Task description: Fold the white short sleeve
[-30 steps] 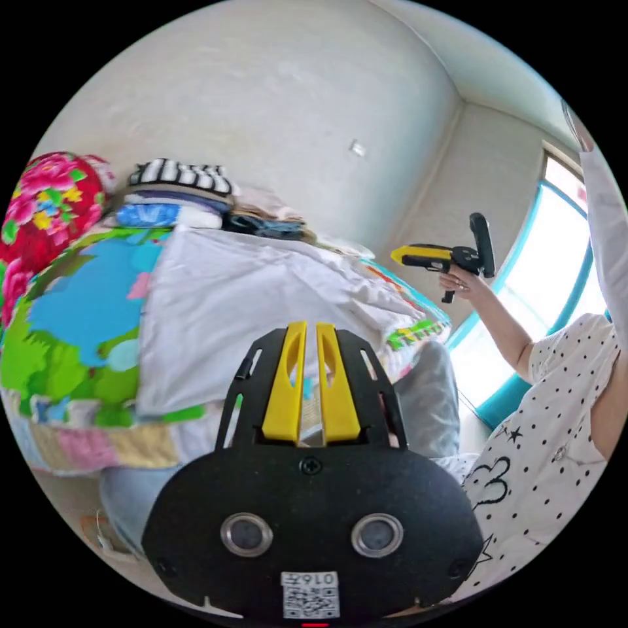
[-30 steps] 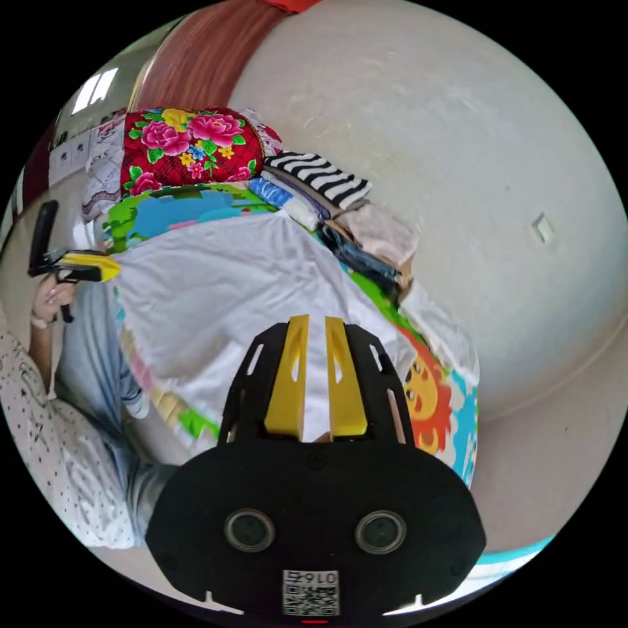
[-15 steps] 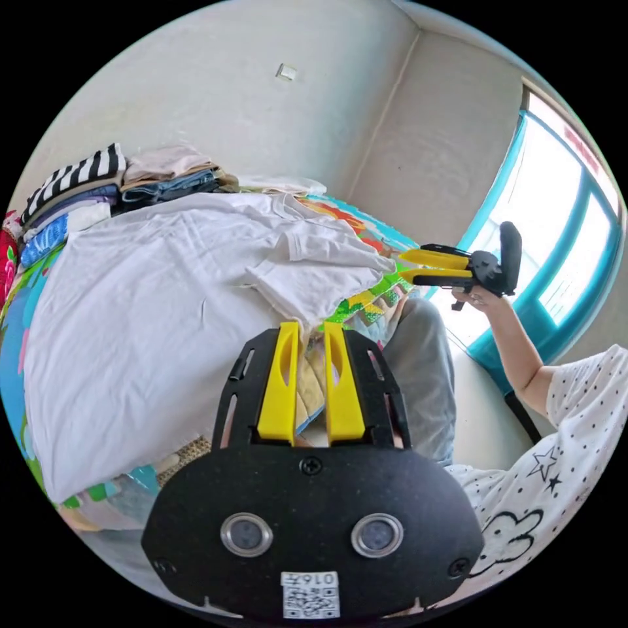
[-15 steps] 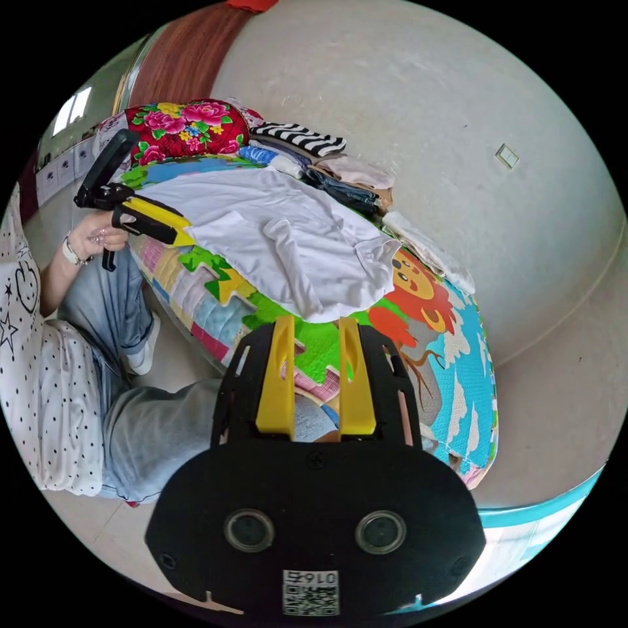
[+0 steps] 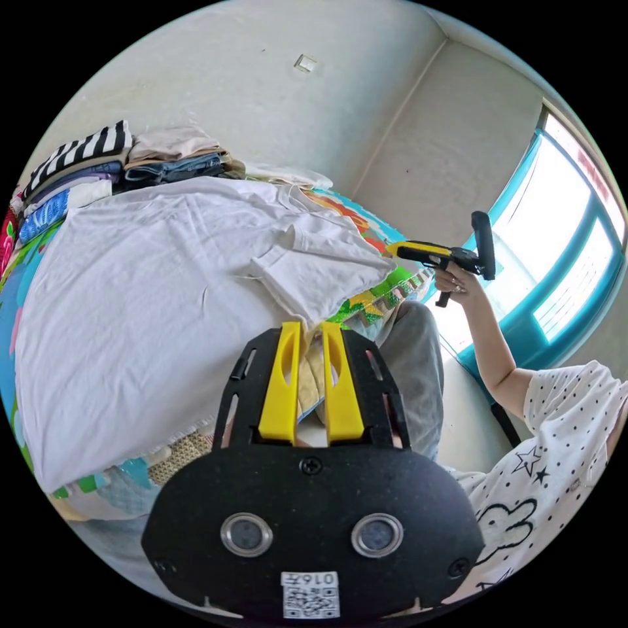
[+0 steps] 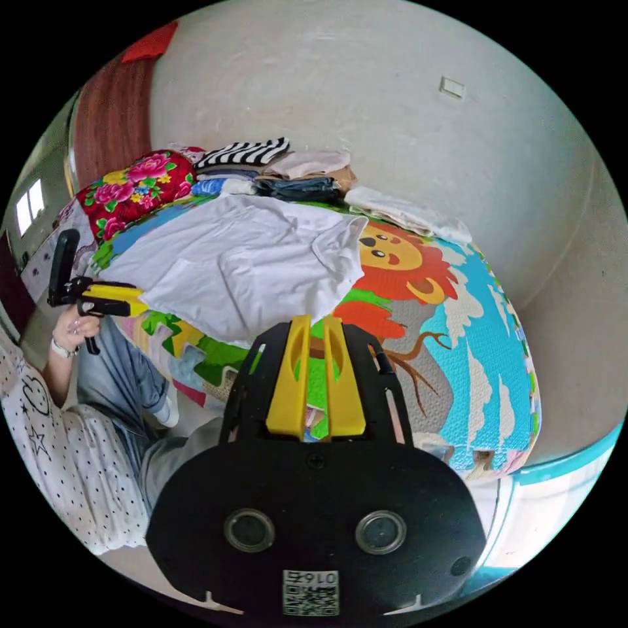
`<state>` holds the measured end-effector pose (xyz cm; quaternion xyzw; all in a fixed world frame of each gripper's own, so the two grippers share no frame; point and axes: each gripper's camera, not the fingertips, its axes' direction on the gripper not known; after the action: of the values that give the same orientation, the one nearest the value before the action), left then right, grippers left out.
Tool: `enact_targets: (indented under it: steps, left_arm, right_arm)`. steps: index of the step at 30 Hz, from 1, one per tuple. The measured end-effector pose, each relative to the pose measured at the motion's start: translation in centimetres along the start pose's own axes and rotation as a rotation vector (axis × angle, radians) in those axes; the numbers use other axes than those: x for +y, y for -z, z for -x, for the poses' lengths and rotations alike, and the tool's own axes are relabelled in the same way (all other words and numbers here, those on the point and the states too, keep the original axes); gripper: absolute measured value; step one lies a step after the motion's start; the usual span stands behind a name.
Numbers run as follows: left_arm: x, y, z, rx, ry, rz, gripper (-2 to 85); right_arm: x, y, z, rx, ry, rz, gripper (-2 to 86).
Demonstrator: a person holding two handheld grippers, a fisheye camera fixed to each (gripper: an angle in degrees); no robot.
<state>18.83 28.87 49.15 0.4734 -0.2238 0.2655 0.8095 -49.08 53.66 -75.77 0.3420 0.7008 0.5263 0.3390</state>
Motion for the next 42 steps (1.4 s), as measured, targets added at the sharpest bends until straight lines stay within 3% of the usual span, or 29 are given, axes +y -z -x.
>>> enact_targets:
  steps: [3,7,13,18,23,28,30,33,36,38,42]
  left_arm:
    - [0.4,-0.7,0.3,0.0,-0.002,0.003,4.6]
    - [0.7,-1.9,0.5,-0.003,0.0,0.006,4.8]
    - [1.3,-3.3,0.9,-0.012,-0.008,0.008,4.7]
    - [2.4,-3.7,1.8,-0.002,-0.006,0.006,4.2]
    - [2.7,-3.2,3.2,0.001,0.006,0.004,4.2]
    - [1.8,-1.9,5.5,-0.022,0.029,-0.065,4.4]
    - [-0.2,-2.4,6.4,-0.054,0.026,-0.065,4.7]
    - [-3.0,-4.4,7.3,-0.127,0.056,-0.022,5.8]
    - [-4.4,-6.7,8.0,-0.191,0.096,0.013,6.4]
    - [-4.4,-7.5,8.3,-0.194,0.115,0.014,6.6]
    - [-3.7,-7.5,8.8,-0.16,0.108,-0.028,4.7]
  right_arm:
    - [1.6,0.8,-2.9,0.03,-0.069,0.021,4.3]
    - [4.4,3.1,0.2,-0.065,0.194,-0.097,8.2]
    - [5.1,0.7,4.4,0.049,0.396,-0.034,9.0]
    - [4.1,-1.3,1.5,0.159,0.216,0.04,9.1]
    - [5.4,-0.6,-4.8,-0.071,-0.042,0.048,8.4]
    - [6.9,1.5,-8.9,-0.151,-0.157,-0.022,4.8]
    - [6.1,2.8,-8.6,-0.182,-0.103,-0.063,5.4]
    - [3.8,4.1,-4.4,-0.204,0.187,-0.084,6.1]
    - [1.9,2.1,1.2,-0.072,0.448,-0.038,6.2]
    - [1.3,-1.9,4.9,0.007,0.604,0.098,6.3]
    - [1.4,-6.3,6.4,0.021,0.635,0.234,6.9]
